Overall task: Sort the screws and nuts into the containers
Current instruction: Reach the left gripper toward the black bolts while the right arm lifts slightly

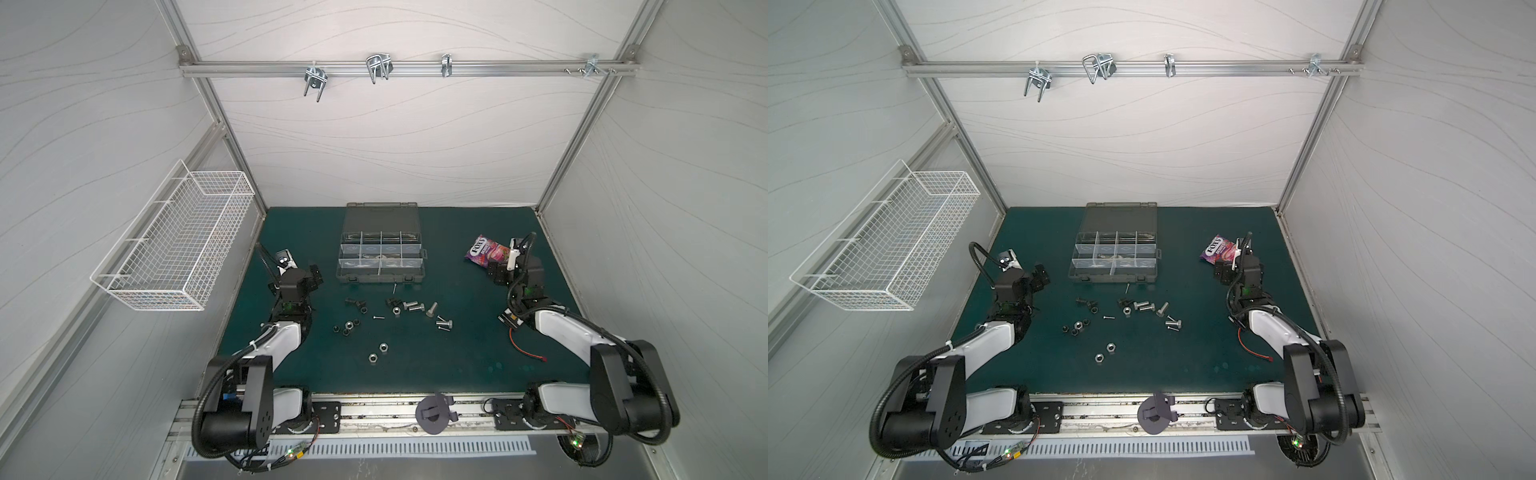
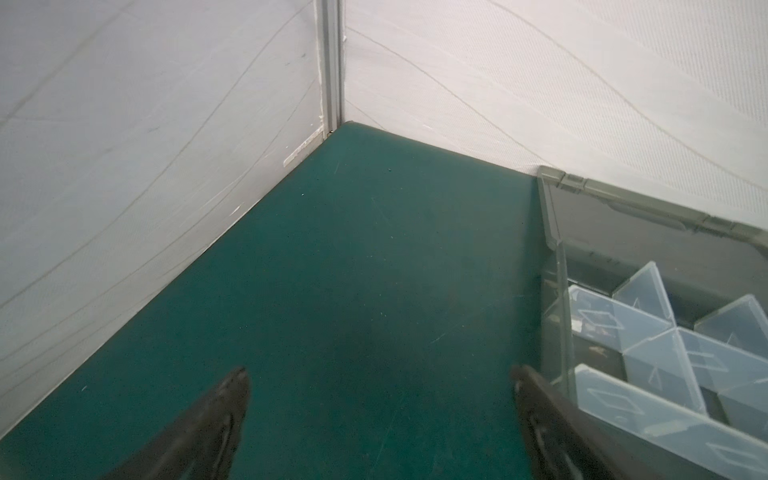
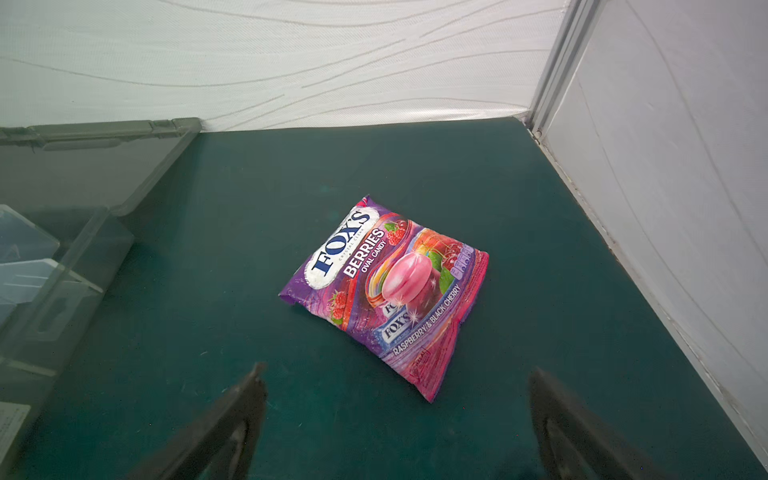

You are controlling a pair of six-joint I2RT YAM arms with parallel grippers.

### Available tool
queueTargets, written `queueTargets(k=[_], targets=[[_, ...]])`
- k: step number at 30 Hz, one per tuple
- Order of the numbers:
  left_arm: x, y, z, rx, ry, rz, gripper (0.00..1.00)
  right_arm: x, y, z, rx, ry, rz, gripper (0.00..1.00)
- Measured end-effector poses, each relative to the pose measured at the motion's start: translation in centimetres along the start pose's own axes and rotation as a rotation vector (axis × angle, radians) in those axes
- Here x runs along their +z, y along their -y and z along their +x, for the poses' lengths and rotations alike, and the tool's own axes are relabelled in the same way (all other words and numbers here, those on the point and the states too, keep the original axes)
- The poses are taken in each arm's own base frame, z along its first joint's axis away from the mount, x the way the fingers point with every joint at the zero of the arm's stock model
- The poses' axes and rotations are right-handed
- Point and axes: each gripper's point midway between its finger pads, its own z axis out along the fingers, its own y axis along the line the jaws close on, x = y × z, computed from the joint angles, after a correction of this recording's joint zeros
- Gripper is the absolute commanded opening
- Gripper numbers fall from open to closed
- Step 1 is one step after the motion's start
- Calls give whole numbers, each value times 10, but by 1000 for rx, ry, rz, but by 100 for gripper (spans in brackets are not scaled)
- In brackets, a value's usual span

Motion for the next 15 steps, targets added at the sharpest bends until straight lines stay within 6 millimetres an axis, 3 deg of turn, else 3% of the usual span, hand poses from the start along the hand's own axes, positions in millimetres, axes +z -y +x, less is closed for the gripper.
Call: queueTargets(k=[4,7,11,15], targets=[[-14,16,-14,-75,-38,-6,99,-9,7,-12,59,-21,40,99],[-26,37,-13,-106,-95,26,99,-14,9,-13,104,-55,55,99],[-43,60,9,-120,-206,67,99,-17,10,-6,140,-124,62,99],[-57,70,41,-135,-337,95,99,-20,6,-1,164,-185,49,99]])
